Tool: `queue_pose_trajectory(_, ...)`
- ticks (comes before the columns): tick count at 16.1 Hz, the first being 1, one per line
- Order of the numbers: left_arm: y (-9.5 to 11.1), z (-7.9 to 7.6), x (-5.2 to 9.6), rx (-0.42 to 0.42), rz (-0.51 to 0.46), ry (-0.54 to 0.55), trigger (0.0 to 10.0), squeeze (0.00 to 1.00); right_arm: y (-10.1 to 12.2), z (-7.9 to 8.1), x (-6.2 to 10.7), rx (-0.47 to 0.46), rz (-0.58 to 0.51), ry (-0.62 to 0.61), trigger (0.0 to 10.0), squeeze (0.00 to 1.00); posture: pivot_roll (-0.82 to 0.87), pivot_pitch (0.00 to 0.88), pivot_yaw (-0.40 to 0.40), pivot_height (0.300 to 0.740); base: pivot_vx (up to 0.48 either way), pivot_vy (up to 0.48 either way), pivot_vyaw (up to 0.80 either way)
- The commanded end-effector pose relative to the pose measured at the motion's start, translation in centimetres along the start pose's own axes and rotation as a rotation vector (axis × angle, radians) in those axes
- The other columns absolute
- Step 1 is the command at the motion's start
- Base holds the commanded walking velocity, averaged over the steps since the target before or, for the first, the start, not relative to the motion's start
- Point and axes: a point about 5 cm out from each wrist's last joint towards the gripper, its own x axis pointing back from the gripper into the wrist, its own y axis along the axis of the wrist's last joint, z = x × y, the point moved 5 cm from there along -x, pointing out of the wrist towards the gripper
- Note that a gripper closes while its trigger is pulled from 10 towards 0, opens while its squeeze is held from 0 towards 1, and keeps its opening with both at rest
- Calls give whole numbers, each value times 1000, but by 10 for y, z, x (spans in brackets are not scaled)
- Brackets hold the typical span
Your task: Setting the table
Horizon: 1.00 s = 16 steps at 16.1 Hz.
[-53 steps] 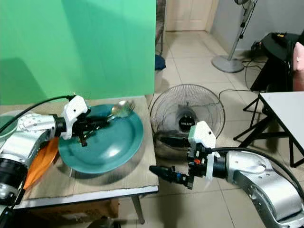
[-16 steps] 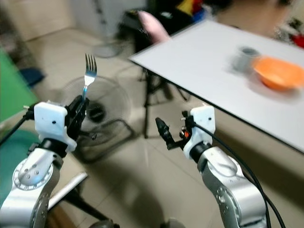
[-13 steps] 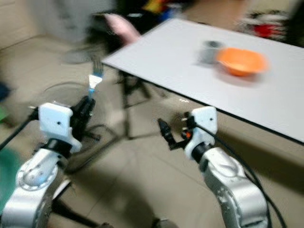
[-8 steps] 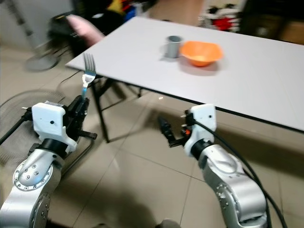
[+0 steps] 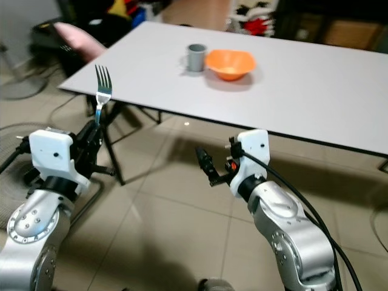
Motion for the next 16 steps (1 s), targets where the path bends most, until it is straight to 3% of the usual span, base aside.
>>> queue_pose_trajectory(1, 3, 0, -1, 9, -6, -3, 10000, 0, -1, 0, -1, -3, 7, 6, 10000, 0, -86, 36, 28, 740, 307, 0, 0)
queue_pose_trajectory(16, -3, 7, 2, 0, 24, 5, 10000, 0, 2, 5, -4, -2, -5, 42, 10000, 0, -81, 43, 26, 740, 316, 0, 0)
